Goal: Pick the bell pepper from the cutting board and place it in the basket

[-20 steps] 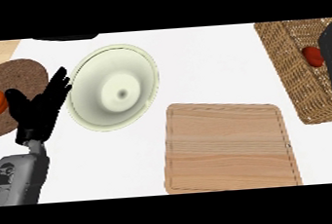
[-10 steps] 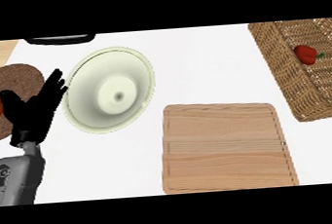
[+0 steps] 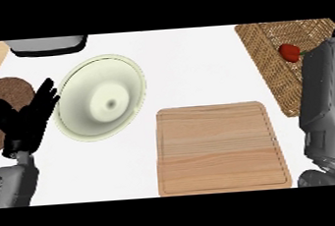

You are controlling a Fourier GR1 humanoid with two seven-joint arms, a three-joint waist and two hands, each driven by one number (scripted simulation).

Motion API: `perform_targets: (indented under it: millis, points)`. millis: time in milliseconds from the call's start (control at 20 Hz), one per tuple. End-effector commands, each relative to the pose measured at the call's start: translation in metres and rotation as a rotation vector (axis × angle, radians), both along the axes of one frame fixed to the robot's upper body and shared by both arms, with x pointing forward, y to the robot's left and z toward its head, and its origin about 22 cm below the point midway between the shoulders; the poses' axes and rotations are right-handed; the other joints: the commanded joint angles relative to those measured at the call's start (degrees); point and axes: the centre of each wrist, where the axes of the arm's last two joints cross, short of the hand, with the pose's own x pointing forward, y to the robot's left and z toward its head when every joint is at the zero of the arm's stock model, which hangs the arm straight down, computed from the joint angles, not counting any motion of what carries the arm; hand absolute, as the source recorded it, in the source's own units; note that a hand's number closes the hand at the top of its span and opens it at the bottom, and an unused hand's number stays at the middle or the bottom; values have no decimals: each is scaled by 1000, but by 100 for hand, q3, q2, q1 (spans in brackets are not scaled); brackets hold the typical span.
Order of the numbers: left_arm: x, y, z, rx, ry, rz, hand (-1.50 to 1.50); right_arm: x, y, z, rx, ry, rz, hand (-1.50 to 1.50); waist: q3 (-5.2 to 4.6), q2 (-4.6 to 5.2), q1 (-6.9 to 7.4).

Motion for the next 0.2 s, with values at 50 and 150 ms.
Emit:
perform_targets:
  millis: [50,150]
  points:
    - [-1,1,-8,6,22,15,0,-21,19,-20,116,-27,46,-150,-2,-72,-153]
    - [-4,22,3,3,15,16,0,-27,24,-22,129,-16,68,-150,-2,-55,-28]
